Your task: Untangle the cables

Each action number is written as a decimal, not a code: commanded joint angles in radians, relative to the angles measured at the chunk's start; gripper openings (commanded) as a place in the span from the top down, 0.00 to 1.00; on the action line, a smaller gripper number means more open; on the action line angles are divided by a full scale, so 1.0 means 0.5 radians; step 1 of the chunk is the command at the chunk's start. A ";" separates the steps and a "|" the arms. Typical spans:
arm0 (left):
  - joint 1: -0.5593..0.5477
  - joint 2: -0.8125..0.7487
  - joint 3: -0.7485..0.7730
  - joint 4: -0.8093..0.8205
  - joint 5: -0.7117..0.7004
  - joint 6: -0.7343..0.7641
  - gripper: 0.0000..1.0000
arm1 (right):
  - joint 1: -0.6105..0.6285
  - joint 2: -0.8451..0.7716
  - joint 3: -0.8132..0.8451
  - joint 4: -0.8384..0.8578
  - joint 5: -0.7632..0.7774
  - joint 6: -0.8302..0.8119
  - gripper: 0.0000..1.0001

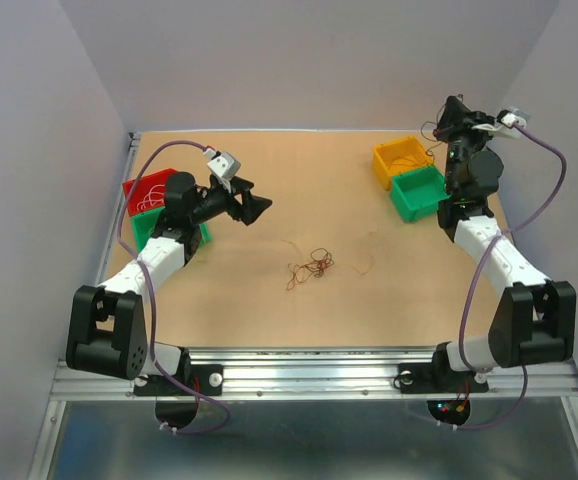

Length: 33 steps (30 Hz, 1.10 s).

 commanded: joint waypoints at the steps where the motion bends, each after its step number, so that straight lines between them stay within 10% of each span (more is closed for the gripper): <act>1: -0.005 -0.032 0.013 0.076 0.061 -0.001 0.16 | -0.223 0.189 0.029 -0.011 -0.233 0.377 0.99; 9: -0.005 -0.017 0.022 0.066 0.074 0.005 0.16 | -0.555 0.527 0.078 0.084 -0.602 0.675 0.99; 33: -0.011 -0.069 0.000 0.054 0.083 0.023 0.17 | -0.555 0.929 -0.508 0.854 -0.909 0.856 0.99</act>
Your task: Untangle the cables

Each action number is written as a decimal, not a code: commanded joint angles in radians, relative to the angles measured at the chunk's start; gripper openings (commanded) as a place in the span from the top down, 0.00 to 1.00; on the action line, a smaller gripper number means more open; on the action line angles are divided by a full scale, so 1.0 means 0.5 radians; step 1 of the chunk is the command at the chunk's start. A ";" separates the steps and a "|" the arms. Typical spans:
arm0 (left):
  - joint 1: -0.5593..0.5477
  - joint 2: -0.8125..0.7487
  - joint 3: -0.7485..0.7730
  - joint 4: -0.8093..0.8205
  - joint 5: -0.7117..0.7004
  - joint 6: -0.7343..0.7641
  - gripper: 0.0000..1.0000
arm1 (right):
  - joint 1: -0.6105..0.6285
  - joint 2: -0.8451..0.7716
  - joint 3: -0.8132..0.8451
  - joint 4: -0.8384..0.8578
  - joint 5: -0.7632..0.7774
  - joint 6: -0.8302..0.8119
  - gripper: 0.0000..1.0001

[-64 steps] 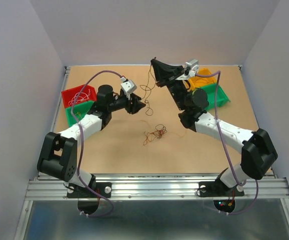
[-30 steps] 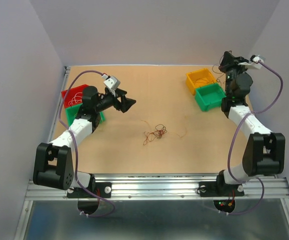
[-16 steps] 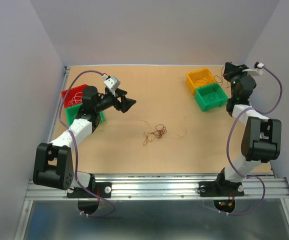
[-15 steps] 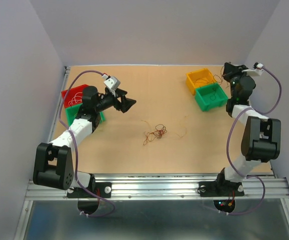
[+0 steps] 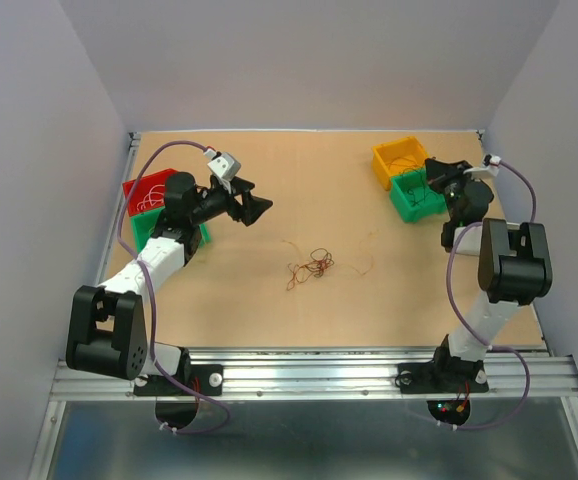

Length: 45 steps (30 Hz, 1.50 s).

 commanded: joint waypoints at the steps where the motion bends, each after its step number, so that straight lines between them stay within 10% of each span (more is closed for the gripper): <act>1: -0.014 -0.069 0.000 0.058 0.049 0.021 0.17 | 0.008 0.023 -0.107 0.278 -0.020 0.028 0.99; 14: -0.045 -0.136 -0.027 0.058 0.021 0.046 0.17 | 0.011 -0.232 -0.344 -0.117 0.286 0.009 0.99; 33: -0.100 -0.133 -0.006 -0.013 -0.059 0.107 0.17 | 0.265 0.062 0.861 -2.025 0.995 -0.295 1.00; 45: -0.128 -0.112 0.019 -0.068 -0.093 0.138 0.17 | 0.373 0.329 1.159 -2.464 1.434 -0.111 0.99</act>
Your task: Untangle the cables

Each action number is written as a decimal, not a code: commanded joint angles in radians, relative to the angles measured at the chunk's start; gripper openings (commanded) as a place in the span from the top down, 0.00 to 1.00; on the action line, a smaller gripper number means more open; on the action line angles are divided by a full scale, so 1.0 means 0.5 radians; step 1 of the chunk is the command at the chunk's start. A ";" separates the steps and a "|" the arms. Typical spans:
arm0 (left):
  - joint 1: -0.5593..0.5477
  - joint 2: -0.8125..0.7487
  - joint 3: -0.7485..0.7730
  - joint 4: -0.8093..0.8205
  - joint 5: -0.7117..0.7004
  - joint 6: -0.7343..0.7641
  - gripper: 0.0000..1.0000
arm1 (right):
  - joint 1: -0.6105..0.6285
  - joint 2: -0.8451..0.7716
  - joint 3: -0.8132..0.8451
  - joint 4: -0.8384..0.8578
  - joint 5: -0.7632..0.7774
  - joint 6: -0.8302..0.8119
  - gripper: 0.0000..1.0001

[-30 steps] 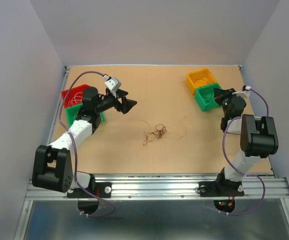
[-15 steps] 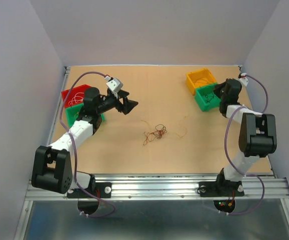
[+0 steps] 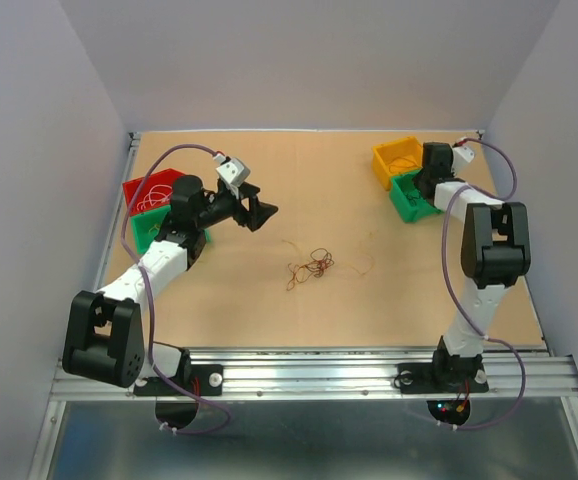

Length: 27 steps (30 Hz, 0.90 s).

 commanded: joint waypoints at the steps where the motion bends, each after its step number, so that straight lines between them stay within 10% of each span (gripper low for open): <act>1: -0.018 -0.042 0.043 0.031 -0.003 0.042 0.17 | 0.027 0.081 0.177 -0.213 0.209 0.088 0.99; 15: -0.042 -0.006 0.071 -0.022 -0.037 0.082 0.17 | 0.040 0.443 0.543 -0.443 0.249 0.070 0.99; 27: -0.055 0.010 0.092 -0.058 -0.052 0.101 0.17 | 0.064 0.011 0.399 -0.486 0.335 0.155 0.63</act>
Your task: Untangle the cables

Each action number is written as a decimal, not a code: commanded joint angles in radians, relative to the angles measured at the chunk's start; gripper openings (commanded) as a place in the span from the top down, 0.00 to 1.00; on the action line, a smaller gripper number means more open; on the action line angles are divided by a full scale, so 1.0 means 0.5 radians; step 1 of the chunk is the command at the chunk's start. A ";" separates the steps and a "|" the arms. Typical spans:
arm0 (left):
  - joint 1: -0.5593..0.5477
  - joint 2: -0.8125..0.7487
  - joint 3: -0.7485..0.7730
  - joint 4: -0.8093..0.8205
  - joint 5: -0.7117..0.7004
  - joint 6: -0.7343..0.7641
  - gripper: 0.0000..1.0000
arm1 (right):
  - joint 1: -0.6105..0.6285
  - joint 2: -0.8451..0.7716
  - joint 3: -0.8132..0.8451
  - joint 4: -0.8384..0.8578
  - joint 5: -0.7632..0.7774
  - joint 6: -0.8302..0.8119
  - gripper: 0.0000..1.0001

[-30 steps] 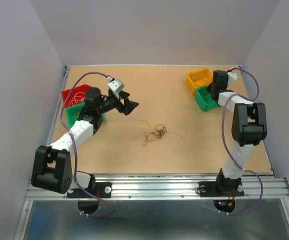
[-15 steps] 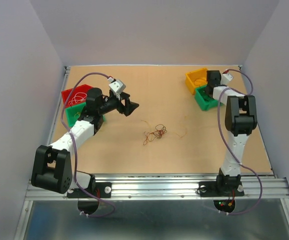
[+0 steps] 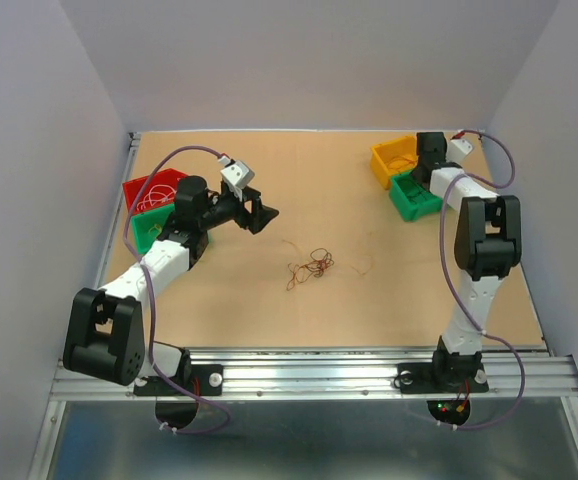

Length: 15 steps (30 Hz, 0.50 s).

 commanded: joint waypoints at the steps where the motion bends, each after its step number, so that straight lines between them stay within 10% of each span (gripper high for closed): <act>1: -0.021 -0.012 0.086 0.037 0.006 0.032 0.17 | 0.023 -0.267 -0.040 0.013 0.103 0.049 0.62; 7: -0.027 -0.005 0.095 0.025 0.000 0.041 0.17 | 0.026 -0.381 -0.068 0.000 0.100 0.033 0.35; 15: -0.036 0.010 0.101 0.009 -0.015 0.057 0.17 | 0.026 -0.528 -0.099 0.006 0.014 -0.049 0.35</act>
